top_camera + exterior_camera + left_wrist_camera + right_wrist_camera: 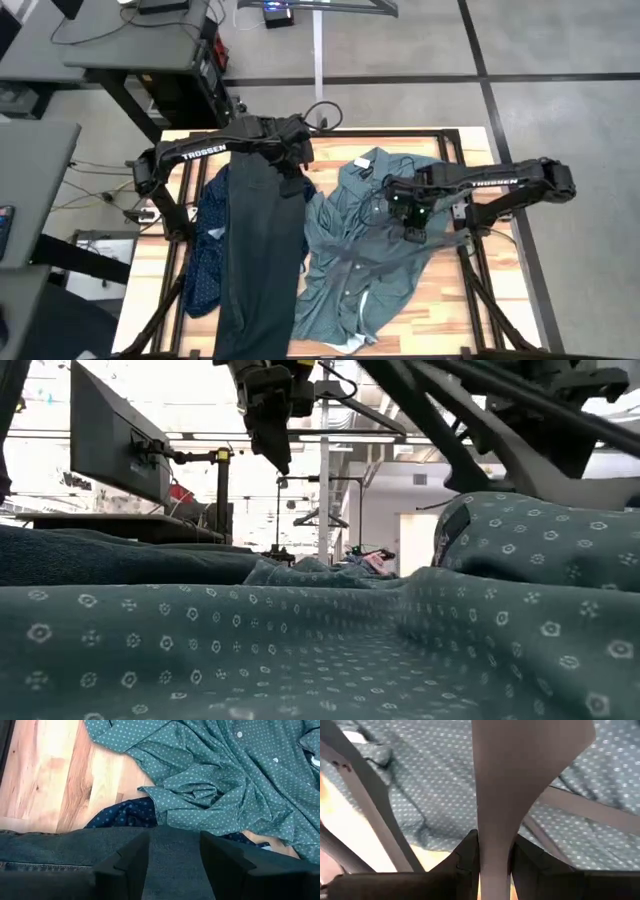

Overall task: Hang clothes
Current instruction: Hang the black pants on the rack

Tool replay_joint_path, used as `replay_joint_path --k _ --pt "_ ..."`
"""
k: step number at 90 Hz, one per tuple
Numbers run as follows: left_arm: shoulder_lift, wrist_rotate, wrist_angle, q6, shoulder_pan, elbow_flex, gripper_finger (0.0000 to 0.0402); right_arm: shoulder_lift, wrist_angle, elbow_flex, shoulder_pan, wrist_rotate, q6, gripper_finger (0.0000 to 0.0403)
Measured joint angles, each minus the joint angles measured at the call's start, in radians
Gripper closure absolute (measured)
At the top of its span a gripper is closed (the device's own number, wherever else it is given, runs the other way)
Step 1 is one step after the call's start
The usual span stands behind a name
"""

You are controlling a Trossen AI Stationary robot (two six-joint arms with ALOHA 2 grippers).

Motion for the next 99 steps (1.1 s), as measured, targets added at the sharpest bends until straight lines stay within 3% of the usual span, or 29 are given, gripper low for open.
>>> replay_joint_path --k 15,35,59,85,99 --pt "0.0 0.0 -0.001 0.004 -0.002 0.0 0.0244 0.0 0.002 0.0 -0.023 -0.082 -0.036 0.0338" --pt "0.0 0.0 -0.001 0.011 -0.002 0.0 0.0244 -0.03 0.126 0.083 -0.044 -0.078 -0.002 0.0338" --pt "0.0 0.0 -0.001 0.019 -0.002 0.0 0.0244 -0.032 0.146 0.13 -0.097 -0.078 -0.003 0.0338" --pt "0.0 0.0 -0.001 0.017 -0.002 0.0 0.0244 -0.038 0.464 0.13 -0.101 -0.069 0.026 0.0338" --pt "0.0 0.0 -0.001 0.016 -0.002 0.0 0.0244 -0.038 0.515 0.13 -0.118 0.0 0.025 0.0338"
